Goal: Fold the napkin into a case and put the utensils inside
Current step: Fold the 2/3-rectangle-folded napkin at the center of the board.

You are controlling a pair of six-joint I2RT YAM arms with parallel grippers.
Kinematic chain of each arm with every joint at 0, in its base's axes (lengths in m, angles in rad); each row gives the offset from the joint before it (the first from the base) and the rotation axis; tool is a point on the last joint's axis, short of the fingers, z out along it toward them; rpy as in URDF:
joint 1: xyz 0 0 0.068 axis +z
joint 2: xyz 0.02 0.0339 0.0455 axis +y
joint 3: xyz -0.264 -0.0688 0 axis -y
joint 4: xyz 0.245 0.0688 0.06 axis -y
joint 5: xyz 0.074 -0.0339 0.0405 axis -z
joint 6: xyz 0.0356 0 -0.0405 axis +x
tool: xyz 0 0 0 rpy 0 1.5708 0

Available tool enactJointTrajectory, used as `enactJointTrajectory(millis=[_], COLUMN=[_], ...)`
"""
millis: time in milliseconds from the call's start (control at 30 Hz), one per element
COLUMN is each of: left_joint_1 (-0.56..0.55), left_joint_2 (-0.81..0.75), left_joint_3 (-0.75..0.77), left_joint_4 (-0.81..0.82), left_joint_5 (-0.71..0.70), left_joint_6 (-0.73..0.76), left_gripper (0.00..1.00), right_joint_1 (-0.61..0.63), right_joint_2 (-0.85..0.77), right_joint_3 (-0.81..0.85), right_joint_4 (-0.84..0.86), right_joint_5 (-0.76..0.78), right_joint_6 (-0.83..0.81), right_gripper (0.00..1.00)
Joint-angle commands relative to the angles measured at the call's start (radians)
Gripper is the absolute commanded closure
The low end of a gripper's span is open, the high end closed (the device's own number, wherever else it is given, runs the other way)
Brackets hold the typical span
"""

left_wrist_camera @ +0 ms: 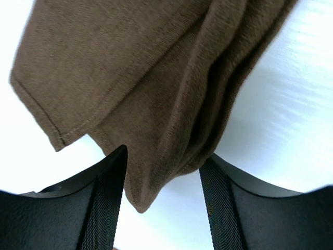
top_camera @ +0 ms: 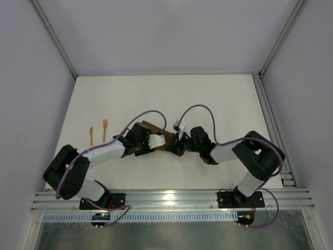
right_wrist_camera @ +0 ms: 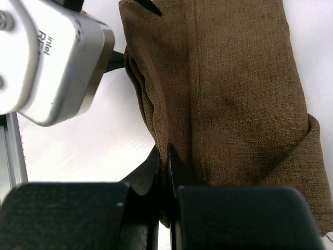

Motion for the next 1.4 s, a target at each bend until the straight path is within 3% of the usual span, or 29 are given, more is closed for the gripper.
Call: enactJointTrajectory(millis=[0,33,167,367,500,767,1000,1167,1367], left_joint_1=[-0.013,-0.014,-0.012,-0.012,-0.012,-0.018,0.029,0.071,0.072], left_joint_2=[0.003,0.003,0.003,-0.063,-0.121,-0.166,-0.091,-0.005,0.054], left_joint_3=[-0.056,-0.072,-0.107,-0.096,-0.037,0.103,0.224,0.29,0.339], left_joint_4=[0.181,0.211,0.252,0.169,-0.064,-0.455,-0.465,-0.46,-0.505], left_joint_5=[-0.126,-0.139,-0.192,-0.148,-0.056,0.131,0.238,0.239,0.219], left_joint_6=[-0.048,-0.051,-0.065,-0.059,-0.057,0.0,0.006,0.035,0.096], left_gripper=[0.43,0.44,0.73,0.92,0.99,0.99,1.0,1.0,0.85], right_joint_1=[-0.011,-0.015,-0.034,-0.045,-0.045,-0.029,-0.074,-0.124,-0.138], right_joint_2=[-0.047,-0.049,-0.052,-0.063,-0.081,-0.173,-0.159,-0.101,-0.081], right_joint_3=[0.021,0.021,0.018,0.006,-0.001,0.005,0.096,0.105,0.087], right_joint_4=[0.027,0.024,0.017,-0.039,-0.097,-0.315,-0.419,-0.421,-0.378], right_joint_5=[-0.029,-0.039,-0.072,-0.084,-0.13,-0.174,-0.207,-0.255,-0.288], right_joint_6=[0.023,0.023,0.023,-0.015,-0.048,-0.127,-0.101,-0.1,-0.084], right_gripper=[0.97,0.97,0.97,0.97,0.97,0.97,0.97,0.97,0.97])
